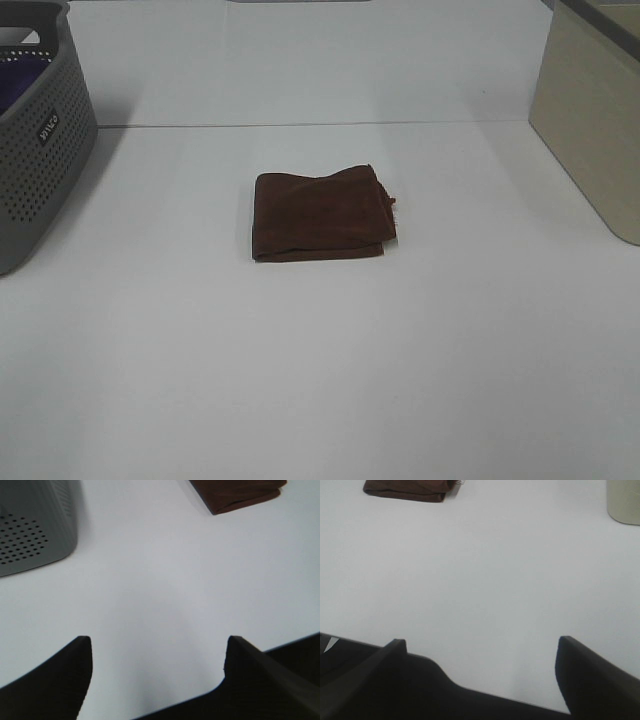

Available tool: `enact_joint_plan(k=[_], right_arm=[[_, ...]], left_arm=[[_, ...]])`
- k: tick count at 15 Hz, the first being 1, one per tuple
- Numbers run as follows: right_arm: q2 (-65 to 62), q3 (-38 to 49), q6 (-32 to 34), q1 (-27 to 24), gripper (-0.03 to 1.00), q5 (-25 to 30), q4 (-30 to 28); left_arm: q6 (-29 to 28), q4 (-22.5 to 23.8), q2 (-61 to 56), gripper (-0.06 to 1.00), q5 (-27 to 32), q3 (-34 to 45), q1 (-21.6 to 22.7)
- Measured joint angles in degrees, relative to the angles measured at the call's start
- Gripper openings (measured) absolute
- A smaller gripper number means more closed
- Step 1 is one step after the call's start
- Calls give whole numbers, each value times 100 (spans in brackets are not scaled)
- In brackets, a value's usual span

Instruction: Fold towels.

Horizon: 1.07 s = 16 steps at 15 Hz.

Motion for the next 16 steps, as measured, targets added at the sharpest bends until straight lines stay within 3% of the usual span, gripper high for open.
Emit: enact_joint_plan(k=[3, 6, 10, 16], right_arm=[[-424, 0, 0, -441, 76, 0, 0], [-1152, 0, 0, -487, 76, 0, 57], [-1209, 0, 0, -848, 76, 6, 103], [-1209, 0, 0, -865, 76, 6, 103]], left_arm=[[0, 0, -596, 71, 0, 0, 401], [0, -6, -1060, 71, 0, 0, 424], [0, -6, -1060, 71, 0, 0, 424], [0, -6, -1060, 71, 0, 0, 424]])
